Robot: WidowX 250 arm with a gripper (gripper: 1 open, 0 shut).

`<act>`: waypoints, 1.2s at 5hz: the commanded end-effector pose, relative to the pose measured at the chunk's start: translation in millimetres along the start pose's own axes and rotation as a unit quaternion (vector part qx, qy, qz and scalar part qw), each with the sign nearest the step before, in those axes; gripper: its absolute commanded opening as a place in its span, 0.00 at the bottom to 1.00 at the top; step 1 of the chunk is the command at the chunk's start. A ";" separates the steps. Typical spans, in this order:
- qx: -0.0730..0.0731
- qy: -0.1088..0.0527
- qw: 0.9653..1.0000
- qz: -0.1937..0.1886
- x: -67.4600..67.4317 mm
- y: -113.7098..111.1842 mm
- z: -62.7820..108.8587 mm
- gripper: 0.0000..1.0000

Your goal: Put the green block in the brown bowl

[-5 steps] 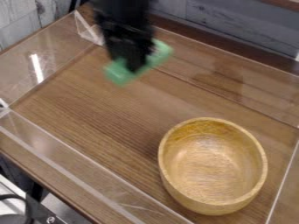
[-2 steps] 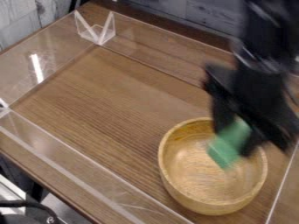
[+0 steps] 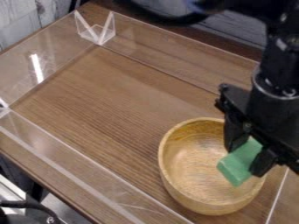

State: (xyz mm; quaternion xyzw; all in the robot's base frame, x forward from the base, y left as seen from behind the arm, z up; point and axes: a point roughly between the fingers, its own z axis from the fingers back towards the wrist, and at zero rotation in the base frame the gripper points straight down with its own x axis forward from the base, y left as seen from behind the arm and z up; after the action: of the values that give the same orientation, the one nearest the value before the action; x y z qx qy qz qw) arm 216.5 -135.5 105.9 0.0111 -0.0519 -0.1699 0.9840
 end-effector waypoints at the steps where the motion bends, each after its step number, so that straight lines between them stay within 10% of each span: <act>1: 0.000 -0.019 1.000 0.017 0.3 6.8 3.5 0.00; 4: -0.001 -0.017 0.999 0.046 -7.7 17.0 -12.4 0.00; 5: -0.003 -0.015 0.999 0.048 -8.5 17.5 -13.6 1.00; 6: -0.004 -0.014 0.999 0.040 -8.4 18.3 -22.3 1.00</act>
State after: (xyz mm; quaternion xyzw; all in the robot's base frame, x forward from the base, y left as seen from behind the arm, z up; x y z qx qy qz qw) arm 211.5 -115.0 77.0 0.0079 -0.0513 -0.1349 0.9895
